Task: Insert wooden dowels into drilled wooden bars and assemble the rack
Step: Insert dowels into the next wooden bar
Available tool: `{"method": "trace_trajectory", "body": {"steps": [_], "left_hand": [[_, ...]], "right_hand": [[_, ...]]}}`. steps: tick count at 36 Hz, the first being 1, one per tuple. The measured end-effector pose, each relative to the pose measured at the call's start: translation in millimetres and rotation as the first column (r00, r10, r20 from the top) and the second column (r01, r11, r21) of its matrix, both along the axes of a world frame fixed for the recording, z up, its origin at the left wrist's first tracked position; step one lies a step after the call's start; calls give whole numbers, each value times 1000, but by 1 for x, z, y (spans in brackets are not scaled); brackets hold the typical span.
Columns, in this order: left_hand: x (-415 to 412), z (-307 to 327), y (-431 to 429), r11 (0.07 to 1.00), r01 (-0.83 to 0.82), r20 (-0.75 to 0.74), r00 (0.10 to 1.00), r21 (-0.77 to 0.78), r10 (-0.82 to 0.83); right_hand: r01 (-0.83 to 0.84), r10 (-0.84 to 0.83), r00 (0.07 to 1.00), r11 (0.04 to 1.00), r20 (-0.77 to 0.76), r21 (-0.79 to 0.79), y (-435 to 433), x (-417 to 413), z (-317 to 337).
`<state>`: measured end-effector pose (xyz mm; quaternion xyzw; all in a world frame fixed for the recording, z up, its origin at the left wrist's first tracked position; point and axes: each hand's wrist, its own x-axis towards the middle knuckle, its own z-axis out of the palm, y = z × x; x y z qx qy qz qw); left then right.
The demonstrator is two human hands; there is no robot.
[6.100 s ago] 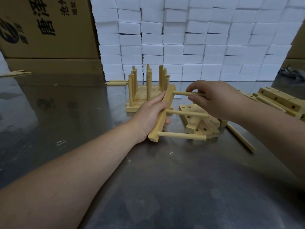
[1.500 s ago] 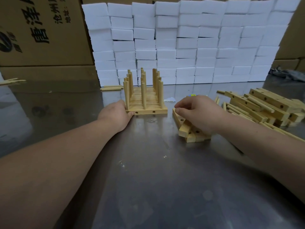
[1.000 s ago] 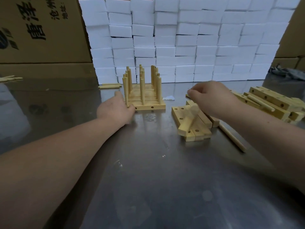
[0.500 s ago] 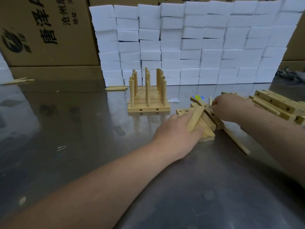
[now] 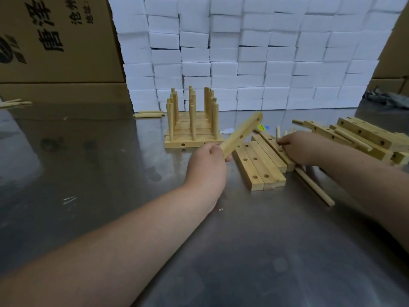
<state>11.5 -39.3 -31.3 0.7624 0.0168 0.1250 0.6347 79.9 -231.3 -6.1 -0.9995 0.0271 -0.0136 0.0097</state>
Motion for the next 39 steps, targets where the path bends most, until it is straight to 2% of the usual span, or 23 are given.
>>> {"method": "trace_trajectory", "body": {"steps": [4, 8, 13, 15, 20, 23, 27, 32, 35, 39], "left_hand": [[-4, 4, 2, 979, 22, -22, 999, -204, -27], [-4, 7, 4, 937, 104, -4, 994, -333, -112], [-1, 12, 8, 779, 174, -42, 968, -603, -249], [1, 12, 10, 723, 188, -61, 951, -664, -303], [4, 12, 12, 690, 231, -86, 916, -685, -392], [5, 11, 11, 705, 236, -96, 913, -668, -396], [7, 10, 11, 711, 223, -108, 915, -666, -388], [9, 10, 11, 697, 220, -110, 912, -682, -396], [10, 9, 11, 692, 225, -106, 910, -686, -401], [12, 8, 11, 684, 218, -109, 910, -696, -400]], "right_hand": [[14, -14, 1000, 1000, 4, -19, -3, 2, 1], [59, -60, 998, 998, 37, 4, -7, 4, -1], [72, -75, 991, 997, 111, 33, -11, 3, -3], [68, -71, 993, 997, 99, 30, -12, 3, -4], [63, -61, 998, 996, 35, -68, -12, 5, -6], [57, -56, 994, 998, 98, -12, -16, 7, -7], [26, -21, 990, 999, 139, -37, -18, 8, -9], [-60, 62, 998, 992, 20, -113, -12, 4, -7], [-9, 9, 996, 1000, 94, -8, -12, 3, -6], [43, -37, 992, 998, 118, -49, -14, 3, -4]]}}
